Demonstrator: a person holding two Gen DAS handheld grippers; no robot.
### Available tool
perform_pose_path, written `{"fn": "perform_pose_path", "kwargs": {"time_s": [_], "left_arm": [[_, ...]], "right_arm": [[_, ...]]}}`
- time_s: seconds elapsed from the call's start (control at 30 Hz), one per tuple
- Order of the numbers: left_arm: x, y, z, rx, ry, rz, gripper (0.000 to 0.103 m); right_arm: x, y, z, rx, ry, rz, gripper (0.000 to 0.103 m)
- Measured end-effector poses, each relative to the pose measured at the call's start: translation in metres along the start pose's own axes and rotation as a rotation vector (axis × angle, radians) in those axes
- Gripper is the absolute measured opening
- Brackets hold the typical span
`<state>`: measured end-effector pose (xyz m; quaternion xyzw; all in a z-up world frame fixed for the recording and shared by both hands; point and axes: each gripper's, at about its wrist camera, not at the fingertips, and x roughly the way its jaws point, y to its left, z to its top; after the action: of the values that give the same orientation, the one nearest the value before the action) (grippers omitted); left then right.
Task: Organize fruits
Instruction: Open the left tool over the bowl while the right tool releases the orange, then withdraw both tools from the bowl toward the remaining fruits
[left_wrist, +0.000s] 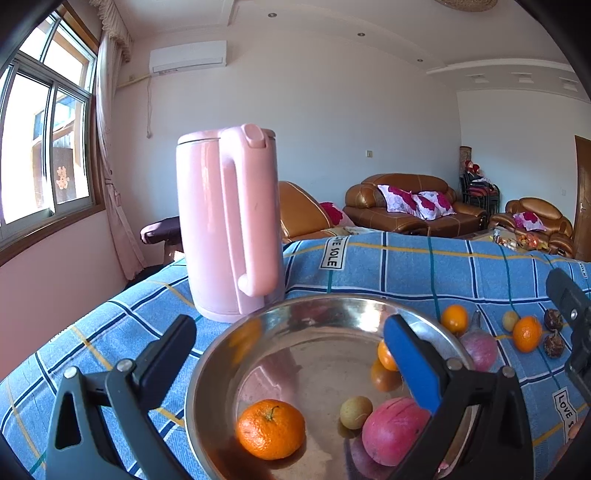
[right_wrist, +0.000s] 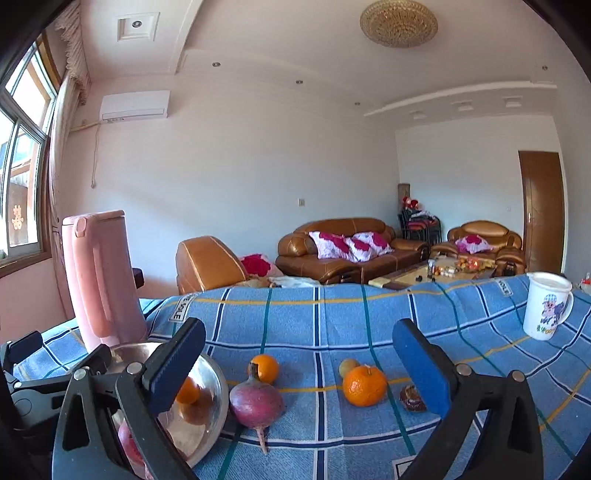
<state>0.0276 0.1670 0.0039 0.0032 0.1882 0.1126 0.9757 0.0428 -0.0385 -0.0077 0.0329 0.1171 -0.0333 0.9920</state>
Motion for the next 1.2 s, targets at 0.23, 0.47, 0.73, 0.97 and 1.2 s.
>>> {"fn": "perform_pose_path", "kwargs": {"time_s": [0.23, 0.47, 0.73, 0.97, 1.2], "left_arm": [[-0.003, -0.007, -0.003, 0.024, 0.019, 0.016, 0.103], [-0.006, -0.016, -0.007, 0.032, 0.057, -0.02, 0.103], [-0.019, -0.048, -0.011, 0.1, 0.067, -0.106, 0.103], [-0.022, -0.087, -0.012, 0.182, 0.09, -0.207, 0.103], [0.002, -0.13, -0.005, 0.254, 0.181, -0.311, 0.098]], "right_arm": [[-0.003, -0.024, -0.006, -0.023, 0.04, -0.005, 0.102], [-0.009, -0.066, -0.004, -0.038, 0.059, -0.06, 0.102], [-0.009, -0.12, 0.001, -0.016, 0.098, -0.115, 0.102], [-0.004, -0.164, 0.0, 0.053, 0.16, -0.143, 0.102], [-0.002, -0.178, -0.001, 0.105, 0.184, -0.116, 0.101]]}}
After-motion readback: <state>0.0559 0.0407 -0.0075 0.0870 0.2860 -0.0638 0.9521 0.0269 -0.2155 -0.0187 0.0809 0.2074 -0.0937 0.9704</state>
